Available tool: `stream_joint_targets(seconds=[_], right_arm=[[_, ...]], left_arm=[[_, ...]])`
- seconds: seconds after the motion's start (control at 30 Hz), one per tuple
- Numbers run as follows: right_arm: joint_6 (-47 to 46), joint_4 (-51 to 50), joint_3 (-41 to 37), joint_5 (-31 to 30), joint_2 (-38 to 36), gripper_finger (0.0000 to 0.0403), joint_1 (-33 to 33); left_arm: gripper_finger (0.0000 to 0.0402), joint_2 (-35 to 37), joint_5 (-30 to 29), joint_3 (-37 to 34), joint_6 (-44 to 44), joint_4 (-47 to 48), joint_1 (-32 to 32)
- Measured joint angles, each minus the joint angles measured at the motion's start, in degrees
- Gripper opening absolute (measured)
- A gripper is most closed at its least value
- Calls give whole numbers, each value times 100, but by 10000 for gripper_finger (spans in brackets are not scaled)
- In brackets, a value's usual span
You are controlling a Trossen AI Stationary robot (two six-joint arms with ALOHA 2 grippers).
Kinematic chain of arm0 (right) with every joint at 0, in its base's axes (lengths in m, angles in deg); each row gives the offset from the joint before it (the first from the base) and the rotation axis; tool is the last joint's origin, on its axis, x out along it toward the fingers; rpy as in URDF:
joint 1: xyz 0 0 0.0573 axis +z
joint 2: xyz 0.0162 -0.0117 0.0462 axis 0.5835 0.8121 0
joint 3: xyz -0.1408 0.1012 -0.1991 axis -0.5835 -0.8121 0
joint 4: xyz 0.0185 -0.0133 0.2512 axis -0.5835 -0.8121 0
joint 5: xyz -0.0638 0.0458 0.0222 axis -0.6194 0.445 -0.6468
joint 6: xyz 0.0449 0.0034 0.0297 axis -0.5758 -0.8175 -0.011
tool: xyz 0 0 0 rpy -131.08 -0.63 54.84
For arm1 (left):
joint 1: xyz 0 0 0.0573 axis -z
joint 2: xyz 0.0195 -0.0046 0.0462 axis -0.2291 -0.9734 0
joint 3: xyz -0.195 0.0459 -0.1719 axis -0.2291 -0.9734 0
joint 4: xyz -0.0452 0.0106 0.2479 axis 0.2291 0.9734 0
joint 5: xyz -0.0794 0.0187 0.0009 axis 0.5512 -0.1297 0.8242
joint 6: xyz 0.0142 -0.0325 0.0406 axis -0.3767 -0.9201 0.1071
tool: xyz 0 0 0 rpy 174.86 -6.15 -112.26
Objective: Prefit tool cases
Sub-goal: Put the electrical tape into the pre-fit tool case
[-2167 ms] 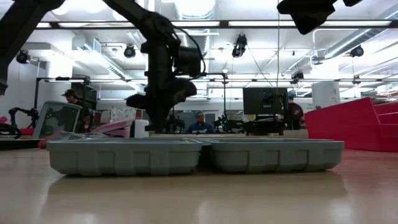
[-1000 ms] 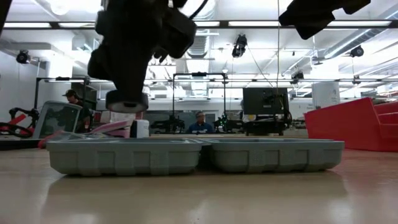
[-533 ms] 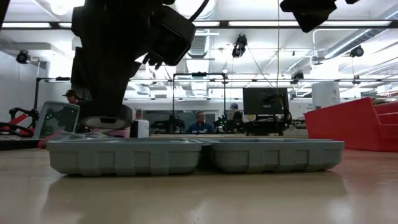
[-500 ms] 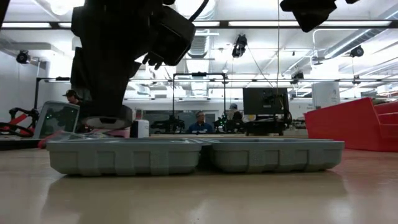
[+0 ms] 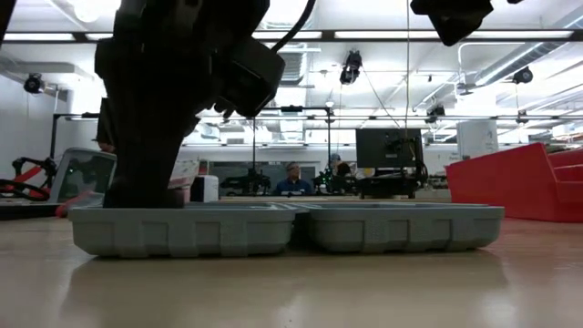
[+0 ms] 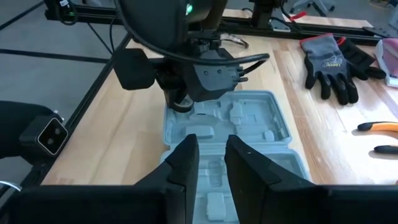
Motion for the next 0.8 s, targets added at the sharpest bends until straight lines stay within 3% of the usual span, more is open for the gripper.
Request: stream_joint_targets(seconds=[0.47, 0.8], right_arm=[[-2, 0, 0, 0, 4, 72, 0], [-5, 0, 0, 2, 7, 58, 0]], left_arm=[[33, -160, -448, 9, 554, -176, 179], [140, -173, -679, 320, 741, 120, 240]])
